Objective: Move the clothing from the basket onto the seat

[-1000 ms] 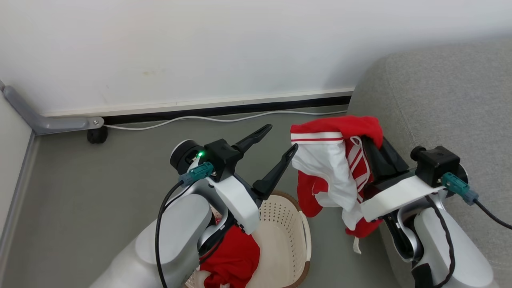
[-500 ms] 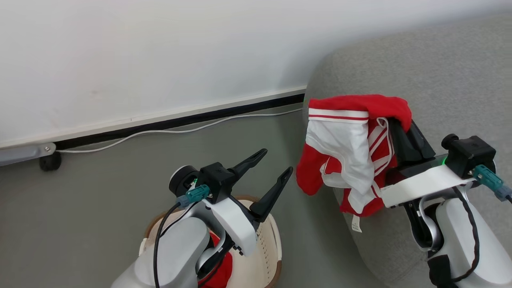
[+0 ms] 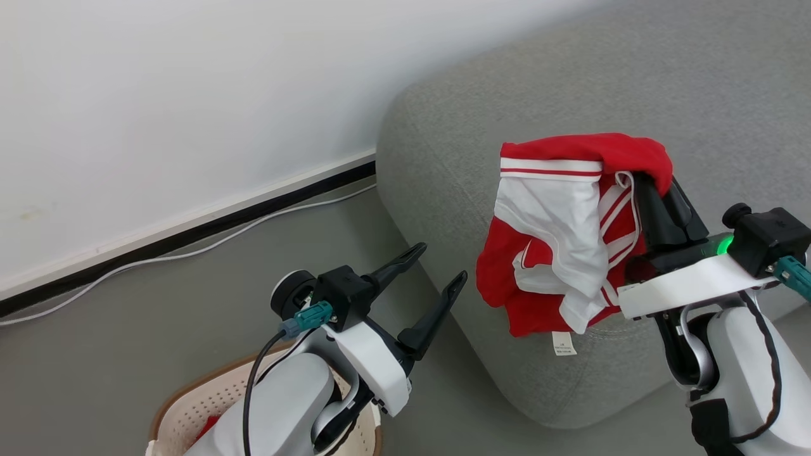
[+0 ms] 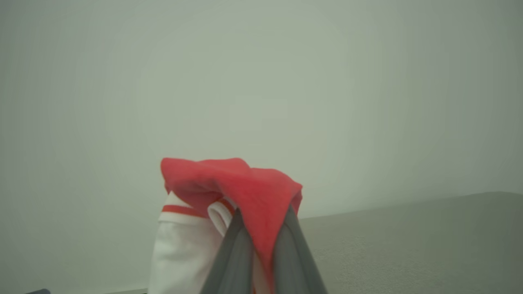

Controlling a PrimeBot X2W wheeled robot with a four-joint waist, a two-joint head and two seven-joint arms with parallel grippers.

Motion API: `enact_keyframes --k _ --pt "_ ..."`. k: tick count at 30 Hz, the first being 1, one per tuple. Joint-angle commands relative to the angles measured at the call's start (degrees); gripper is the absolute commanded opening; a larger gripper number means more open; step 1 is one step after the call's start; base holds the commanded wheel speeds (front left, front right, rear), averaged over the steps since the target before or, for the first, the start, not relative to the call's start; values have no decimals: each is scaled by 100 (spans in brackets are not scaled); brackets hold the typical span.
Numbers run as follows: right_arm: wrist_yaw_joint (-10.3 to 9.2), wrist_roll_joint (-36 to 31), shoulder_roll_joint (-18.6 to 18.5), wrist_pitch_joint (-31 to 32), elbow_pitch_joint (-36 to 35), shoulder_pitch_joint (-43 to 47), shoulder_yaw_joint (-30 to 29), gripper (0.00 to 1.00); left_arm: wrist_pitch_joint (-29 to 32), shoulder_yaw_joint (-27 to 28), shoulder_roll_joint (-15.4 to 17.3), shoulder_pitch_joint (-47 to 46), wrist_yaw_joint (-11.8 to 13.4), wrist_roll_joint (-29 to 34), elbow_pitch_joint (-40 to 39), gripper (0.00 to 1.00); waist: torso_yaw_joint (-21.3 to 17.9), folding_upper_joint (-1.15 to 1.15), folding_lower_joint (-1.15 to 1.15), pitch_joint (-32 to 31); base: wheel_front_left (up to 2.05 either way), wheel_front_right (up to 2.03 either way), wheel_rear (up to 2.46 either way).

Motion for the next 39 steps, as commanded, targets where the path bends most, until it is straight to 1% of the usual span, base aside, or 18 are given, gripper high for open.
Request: enact_keyframes --k 1,3,6,14,20,24,31,35,36,37,39 --pt "22 47 -35 -35 -204 -53 44 0 -35 214 90 -79 -4 48 -140 100 -254 0 0 -7 0 0 0" --pt "22 53 -54 -35 -256 -21 11 0 -35 229 92 -61 -4 53 -151 100 -417 0 0 11 0 0 0" --pt "22 33 -79 -35 -397 74 -193 0 -35 138 70 -119 -4 50 -184 100 -515 0 0 117 0 0 0" --pt "22 -100 25 -35 -882 529 -783 0 -35 -173 47 -351 -4 -92 -173 100 -638 0 0 331 0 0 0" --pt "22 -216 7 -35 -1008 639 -899 0 -35 -184 57 -419 -4 -169 -218 100 -671 0 0 518 0 0 0" --pt "22 -294 -84 -35 -931 284 -869 0 -35 -170 142 -452 -4 -91 -293 100 -672 0 0 760 0 0 0" --pt "22 -447 -326 -35 -646 -697 -950 0 -35 -47 385 -509 -4 163 -466 100 -652 0 0 1400 0 0 0" --pt "22 -504 -568 -35 -504 -1252 -1142 0 -35 -84 451 -650 -4 290 -603 100 -442 0 0 1838 0 0 0" --pt "22 -574 -727 -35 -459 -1522 -1240 0 -35 -142 481 -757 -4 341 -656 100 -326 0 0 2051 0 0 0" --pt "22 -574 -727 -35 -459 -1522 -1240 0 -35 -142 481 -757 -4 341 -656 100 -326 0 0 2051 0 0 0" --pt "22 -648 -904 -35 -420 -1802 -1341 0 -35 -189 515 -882 -4 383 -703 100 -214 0 0 2258 0 0 0"
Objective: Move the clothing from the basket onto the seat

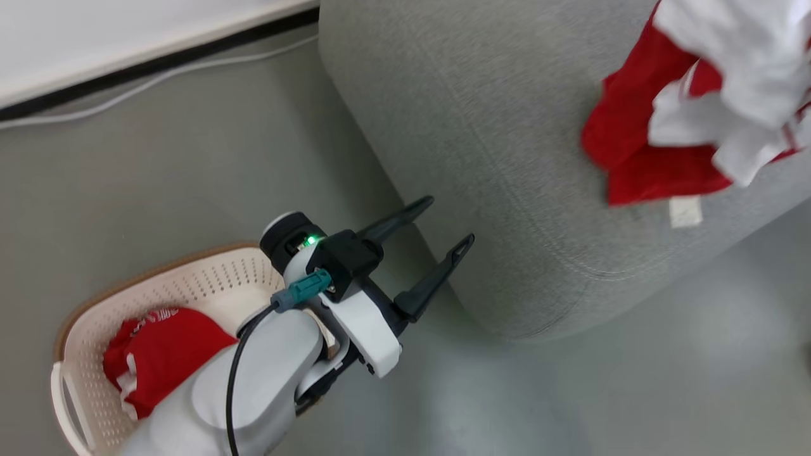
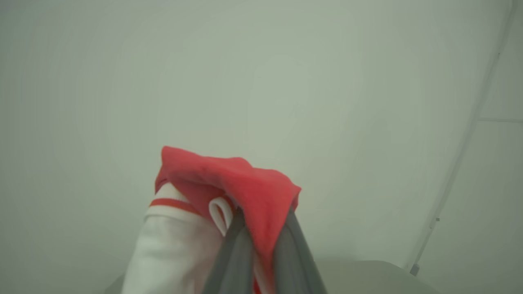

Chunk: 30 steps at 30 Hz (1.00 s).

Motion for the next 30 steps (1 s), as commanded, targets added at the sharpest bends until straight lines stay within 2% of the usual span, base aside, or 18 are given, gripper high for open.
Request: enact_keyframes --k 1,9,15,26,30 --pt "21 -50 -206 -34 -88 -238 -43 0 -34 145 61 -276 -4 74 -181 100 278 0 0 384 0 0 0" --pt "21 -304 -867 -34 504 -1357 -457 0 -34 107 181 -687 -4 166 -284 100 608 0 0 982 0 0 0" --pt "21 -522 -1029 -34 1144 -2057 -759 0 -34 70 218 -848 -4 163 -272 100 807 0 0 1332 0 0 0" --pt "21 -1522 -1193 -34 2373 -2789 -2433 0 -34 -77 375 -856 -4 90 -147 100 1206 0 0 1752 0 0 0" --pt "21 -1871 -1143 -31 2847 -3042 -3003 0 -34 -126 381 -850 -4 58 -80 100 1309 0 0 1932 0 0 0"
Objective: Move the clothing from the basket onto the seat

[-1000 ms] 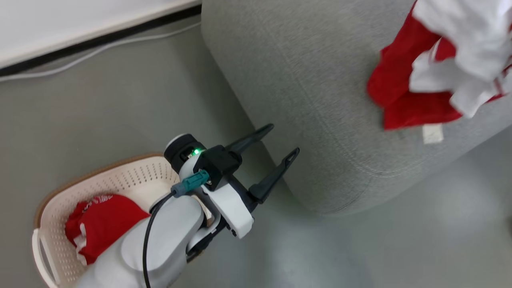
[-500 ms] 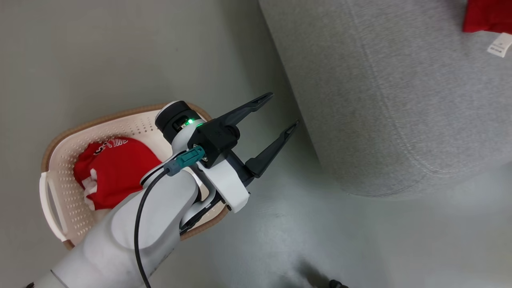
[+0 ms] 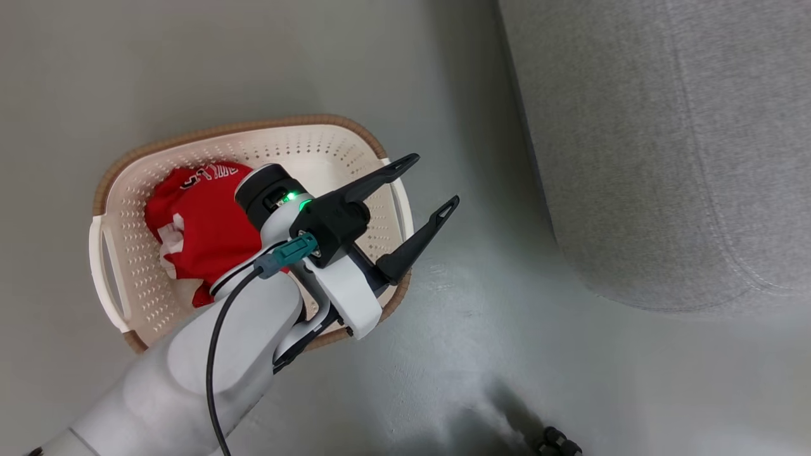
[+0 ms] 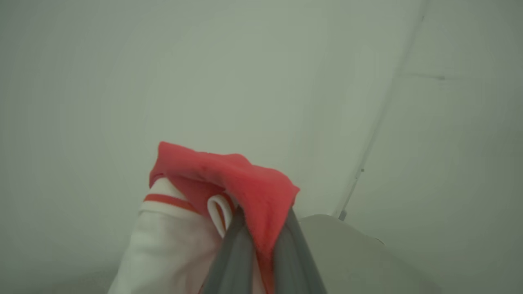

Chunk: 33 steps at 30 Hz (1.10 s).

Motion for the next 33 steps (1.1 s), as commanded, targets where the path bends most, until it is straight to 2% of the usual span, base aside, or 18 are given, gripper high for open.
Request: enact_keyframes --k 1,7,12,18,19,20,21,25,33 --pt "7 -112 -116 -28 1 -76 -165 0 -33 111 23 -119 -4 -11 -85 100 87 0 0 125 0 0 0" --pt "7 -385 342 45 687 -91 -795 0 -33 93 13 -71 -4 -44 25 100 204 0 0 276 0 0 0" --pt "7 -334 639 246 1377 -31 -780 0 -33 179 24 -11 -4 -79 109 100 258 0 0 270 0 0 0" --pt "7 -262 717 86 1818 299 -601 0 -33 217 -56 64 -4 -122 149 100 325 0 0 139 0 0 0" --pt "7 -247 709 60 1892 377 -525 20 -33 238 -78 83 -4 -132 152 100 339 0 0 98 0 0 0" --pt "7 -166 711 34 1955 455 -504 47 -33 272 -101 104 -4 -142 152 100 352 0 0 56 0 0 0" --pt "7 -88 711 12 2007 545 -478 100 -33 306 -123 128 -4 -154 149 100 363 0 0 12 0 0 0" --pt "7 200 767 -24 2033 947 -226 100 -33 390 -194 229 -4 -163 154 100 412 0 0 -197 0 0 0" --pt "7 858 1008 -29 1017 2086 588 100 -33 838 -330 616 -4 -132 171 100 494 0 0 -708 0 0 0"
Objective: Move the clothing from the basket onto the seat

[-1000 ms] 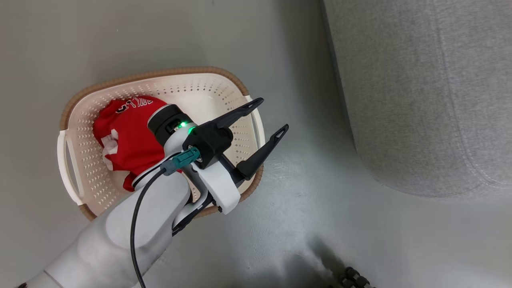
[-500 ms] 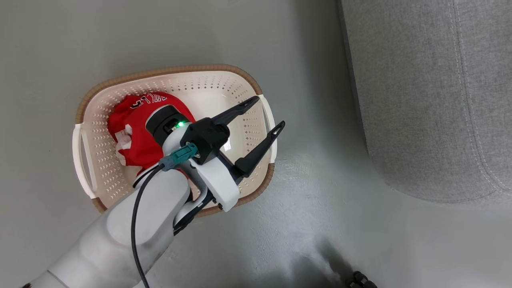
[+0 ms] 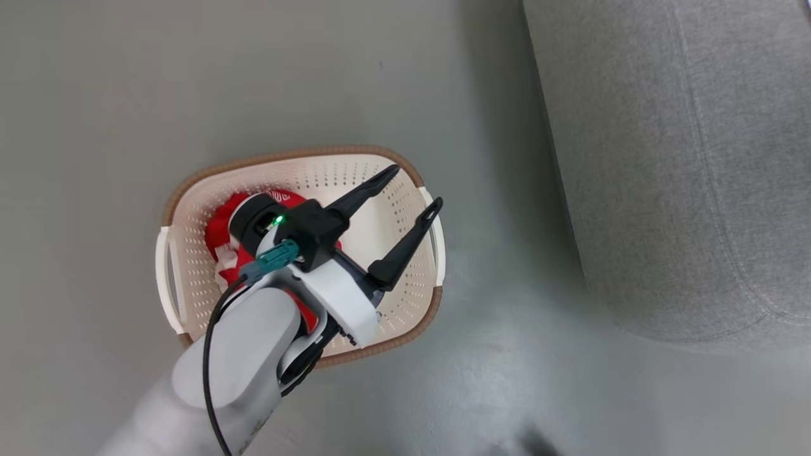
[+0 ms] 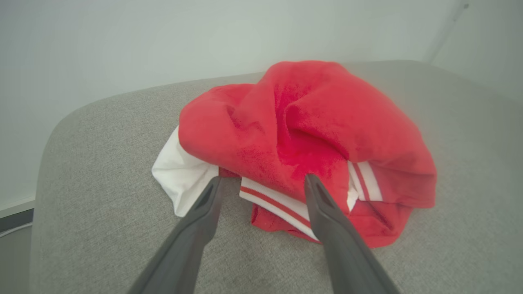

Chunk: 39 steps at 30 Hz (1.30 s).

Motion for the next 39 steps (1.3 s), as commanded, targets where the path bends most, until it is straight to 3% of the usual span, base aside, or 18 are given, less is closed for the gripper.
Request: enact_keyframes --k 1,5,15,25,31,39 --pt "7 200 -52 -75 -367 330 218 100 -33 282 24 167 -6 29 -104 100 45 0 0 -223 0 0 0" --pt "7 624 100 -76 -834 792 552 100 -33 764 -10 439 -6 188 -89 100 86 0 0 -524 0 0 0" --pt "7 956 288 -76 -1568 1527 1532 100 -33 1924 -200 1181 -6 552 25 100 363 0 0 -1318 0 0 0" --pt "7 1285 362 -76 -1960 2033 2301 100 -33 2837 -470 1726 -6 821 134 100 843 0 0 -2027 0 0 0" --pt "7 1364 478 -76 -2206 2391 2878 100 -33 3749 -640 2165 -4 1267 205 100 1151 0 0 -2546 0 0 0" --pt "7 1410 663 -76 -2579 2914 3213 100 -33 4552 -816 2649 24 1733 118 100 1370 0 0 -3008 0 0 0"
